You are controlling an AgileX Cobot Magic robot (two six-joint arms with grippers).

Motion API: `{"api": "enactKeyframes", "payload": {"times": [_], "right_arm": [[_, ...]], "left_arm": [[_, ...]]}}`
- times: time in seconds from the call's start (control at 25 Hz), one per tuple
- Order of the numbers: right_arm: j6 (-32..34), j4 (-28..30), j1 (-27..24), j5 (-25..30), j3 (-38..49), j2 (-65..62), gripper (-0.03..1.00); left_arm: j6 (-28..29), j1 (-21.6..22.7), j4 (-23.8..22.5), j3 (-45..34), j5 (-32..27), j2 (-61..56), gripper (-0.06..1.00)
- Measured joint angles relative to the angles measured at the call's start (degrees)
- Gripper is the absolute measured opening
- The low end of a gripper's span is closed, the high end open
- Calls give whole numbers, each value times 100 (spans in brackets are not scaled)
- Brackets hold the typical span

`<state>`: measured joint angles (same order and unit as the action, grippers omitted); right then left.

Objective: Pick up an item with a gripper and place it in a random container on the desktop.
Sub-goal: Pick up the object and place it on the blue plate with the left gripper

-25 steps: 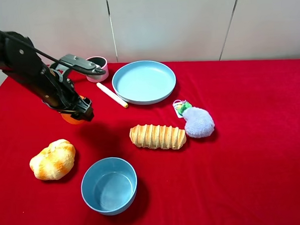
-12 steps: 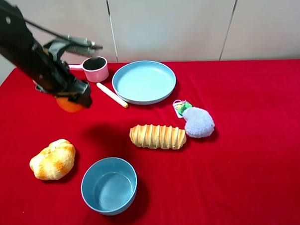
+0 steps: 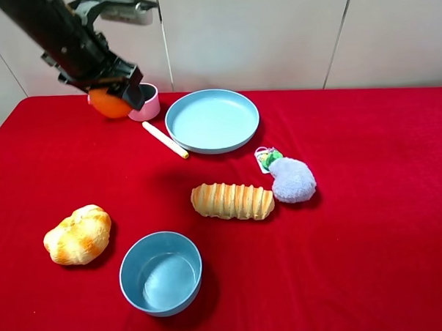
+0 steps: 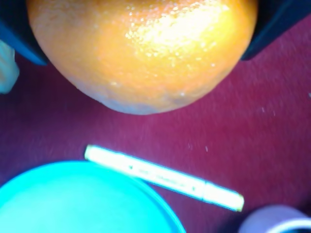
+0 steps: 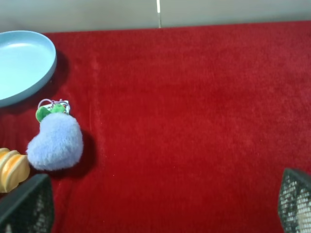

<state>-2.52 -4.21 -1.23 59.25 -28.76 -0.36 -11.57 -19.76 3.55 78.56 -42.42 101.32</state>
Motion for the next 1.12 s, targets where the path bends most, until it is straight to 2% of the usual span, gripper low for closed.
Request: {"api": "enactKeyframes", "payload": {"times": [0.24,0.52,0.84,1.12], "right_arm": [[0,0,0,0,0,0,69],[0,0,0,0,0,0,69],[0,0,0,0,0,0,69],[0,0,0,0,0,0,69]], "left_arm": [[-318,0,389,972,-403,649,72],[-517,-286,434,1820,-576,1352,72],[-597,-685,478,2476,-503,2169,72],[-601,-799,484,3044,-28,2886,72]]}}
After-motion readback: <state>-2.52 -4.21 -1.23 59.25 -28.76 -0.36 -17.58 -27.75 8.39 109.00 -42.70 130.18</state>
